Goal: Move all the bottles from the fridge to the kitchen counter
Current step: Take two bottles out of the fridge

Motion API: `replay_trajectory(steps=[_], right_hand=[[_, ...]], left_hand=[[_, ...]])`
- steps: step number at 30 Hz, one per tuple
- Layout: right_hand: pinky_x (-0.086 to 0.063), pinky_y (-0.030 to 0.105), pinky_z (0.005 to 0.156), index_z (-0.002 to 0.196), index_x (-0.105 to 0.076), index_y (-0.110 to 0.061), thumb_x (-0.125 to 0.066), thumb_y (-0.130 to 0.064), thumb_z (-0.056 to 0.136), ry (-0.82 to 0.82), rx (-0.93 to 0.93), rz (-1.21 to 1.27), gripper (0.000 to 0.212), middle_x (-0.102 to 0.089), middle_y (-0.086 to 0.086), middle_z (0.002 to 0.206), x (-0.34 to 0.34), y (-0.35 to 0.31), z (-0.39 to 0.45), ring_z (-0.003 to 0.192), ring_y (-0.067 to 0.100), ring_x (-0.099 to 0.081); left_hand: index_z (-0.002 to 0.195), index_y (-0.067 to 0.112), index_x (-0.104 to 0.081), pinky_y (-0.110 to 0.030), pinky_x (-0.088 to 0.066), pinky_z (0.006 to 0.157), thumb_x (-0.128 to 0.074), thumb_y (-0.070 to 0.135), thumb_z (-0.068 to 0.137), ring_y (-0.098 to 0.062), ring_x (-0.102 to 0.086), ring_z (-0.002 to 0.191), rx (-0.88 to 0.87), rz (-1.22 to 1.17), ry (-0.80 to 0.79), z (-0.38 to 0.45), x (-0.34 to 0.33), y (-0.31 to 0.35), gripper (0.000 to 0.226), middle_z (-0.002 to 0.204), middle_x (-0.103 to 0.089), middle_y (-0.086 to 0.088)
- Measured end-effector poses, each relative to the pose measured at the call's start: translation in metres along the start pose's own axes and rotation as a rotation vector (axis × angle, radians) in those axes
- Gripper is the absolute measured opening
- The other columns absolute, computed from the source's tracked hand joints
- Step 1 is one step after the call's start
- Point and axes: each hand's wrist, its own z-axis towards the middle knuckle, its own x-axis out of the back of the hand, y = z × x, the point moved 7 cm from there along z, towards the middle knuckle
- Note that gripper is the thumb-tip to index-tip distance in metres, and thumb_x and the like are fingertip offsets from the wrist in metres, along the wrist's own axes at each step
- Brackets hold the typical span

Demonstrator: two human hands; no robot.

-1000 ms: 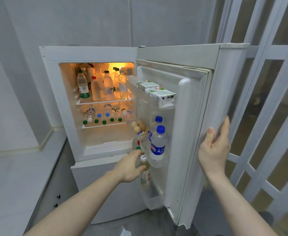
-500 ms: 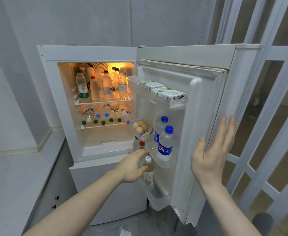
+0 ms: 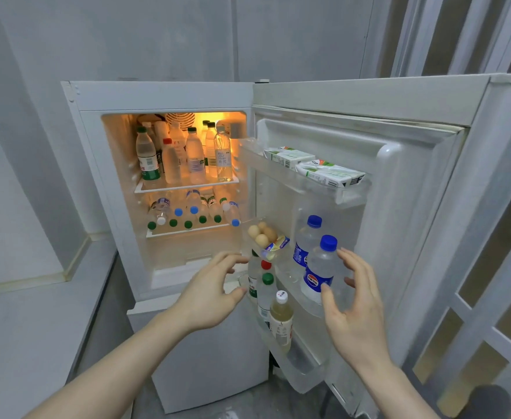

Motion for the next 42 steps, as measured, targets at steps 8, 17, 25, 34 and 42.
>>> replay_trajectory(steps=[8, 17, 25, 34, 42], right_hand=[[-0.051, 0.034, 0.099, 0.146, -0.045, -0.03, -0.075, -0.02, 0.09, -0.007, -0.107, -0.219, 0.064, -0.052, -0.019, 0.143, -0.012, -0.003, 0.033, 0.112, -0.008, -0.055], [-0.043, 0.011, 0.076, 0.153, -0.037, -0.033, -0.07, -0.036, 0.094, -0.152, -0.185, -0.385, 0.068, -0.045, -0.026, 0.127, -0.029, 0.007, 0.046, 0.084, -0.002, -0.055], [-0.052, 0.041, 0.074, 0.116, -0.044, -0.039, -0.059, -0.038, 0.1, -0.268, -0.125, -0.397, 0.022, -0.066, -0.008, 0.102, -0.025, 0.013, 0.068, 0.082, 0.019, -0.062], [-0.04, 0.024, 0.059, 0.108, -0.042, -0.037, -0.057, -0.031, 0.102, -0.474, 0.044, -0.249, 0.018, -0.059, -0.014, 0.089, -0.022, 0.012, 0.068, 0.06, 0.01, -0.046], [-0.055, 0.047, 0.082, 0.116, -0.047, -0.044, -0.062, -0.025, 0.098, -0.435, 0.124, -0.091, 0.03, -0.066, -0.02, 0.105, -0.006, -0.004, 0.059, 0.092, 0.019, -0.065]], left_hand=[[0.138, 0.033, -0.052, -0.034, -0.052, 0.095, -0.066, 0.031, 0.091, -0.003, -0.055, 0.11, -0.221, -0.065, -0.031, 0.088, -0.005, 0.05, 0.048, 0.134, -0.049, 0.016], [0.149, 0.038, -0.038, -0.043, -0.052, 0.095, -0.051, 0.031, 0.1, -0.026, -0.065, 0.11, -0.381, 0.174, -0.228, 0.16, -0.048, 0.093, 0.051, 0.154, -0.042, 0.01], [0.123, 0.028, -0.05, -0.045, -0.054, 0.086, -0.06, 0.031, 0.097, -0.027, -0.063, 0.099, -0.343, 0.167, -0.244, 0.168, -0.047, 0.088, 0.028, 0.118, -0.063, 0.0], [0.12, 0.023, -0.058, -0.027, -0.046, 0.081, -0.064, 0.019, 0.096, -0.005, -0.052, 0.091, -0.271, 0.09, 0.013, 0.106, -0.021, 0.078, 0.024, 0.108, -0.061, 0.011], [0.12, 0.025, -0.061, -0.021, -0.05, 0.075, -0.065, 0.014, 0.097, -0.008, -0.059, 0.091, -0.085, 0.01, 0.373, 0.028, 0.036, 0.079, 0.026, 0.108, -0.06, 0.021]])
